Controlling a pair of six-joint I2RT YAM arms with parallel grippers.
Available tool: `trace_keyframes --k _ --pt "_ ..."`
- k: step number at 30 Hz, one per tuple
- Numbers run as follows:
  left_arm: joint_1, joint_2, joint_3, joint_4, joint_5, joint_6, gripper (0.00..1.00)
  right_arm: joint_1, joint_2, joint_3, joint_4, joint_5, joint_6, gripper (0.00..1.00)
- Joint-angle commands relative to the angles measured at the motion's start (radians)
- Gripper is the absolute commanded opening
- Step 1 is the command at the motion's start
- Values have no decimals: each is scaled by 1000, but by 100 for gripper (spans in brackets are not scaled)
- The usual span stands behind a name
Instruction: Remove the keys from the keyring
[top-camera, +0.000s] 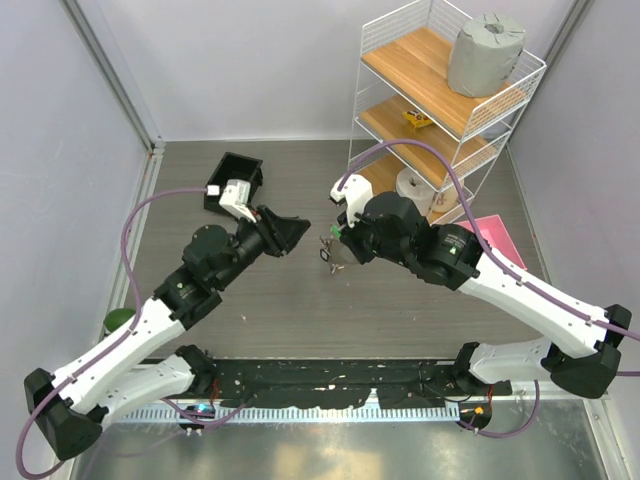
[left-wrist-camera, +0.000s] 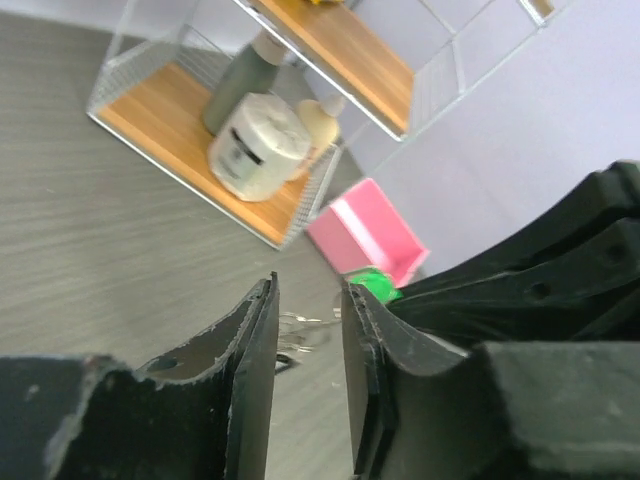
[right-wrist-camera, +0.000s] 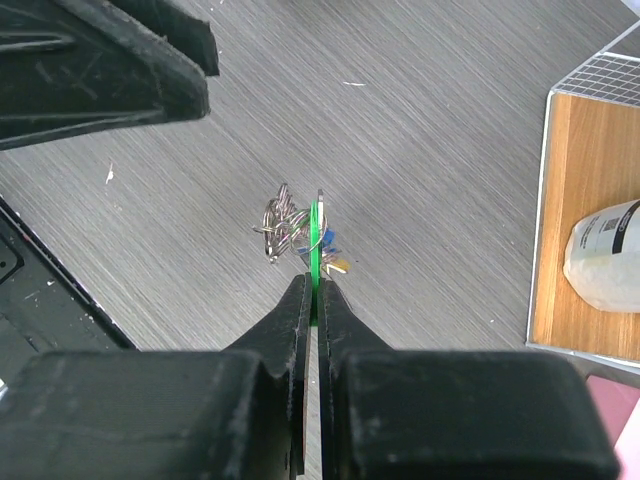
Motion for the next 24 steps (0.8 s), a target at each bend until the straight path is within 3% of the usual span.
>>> trace_keyframes --k 1,9,15,24 --pt "42 35 111 -178 247 -208 43 0 -36 37 51 20 -5 5" --pt "134 147 176 -184 600 -427 52 2 -41 20 49 16 7 5" --pt "163 181 128 -79 619 -553 45 2 -47 12 49 10 12 5" --pt "163 222 147 -89 610 -562 41 0 -39 11 57 -7 13 5"
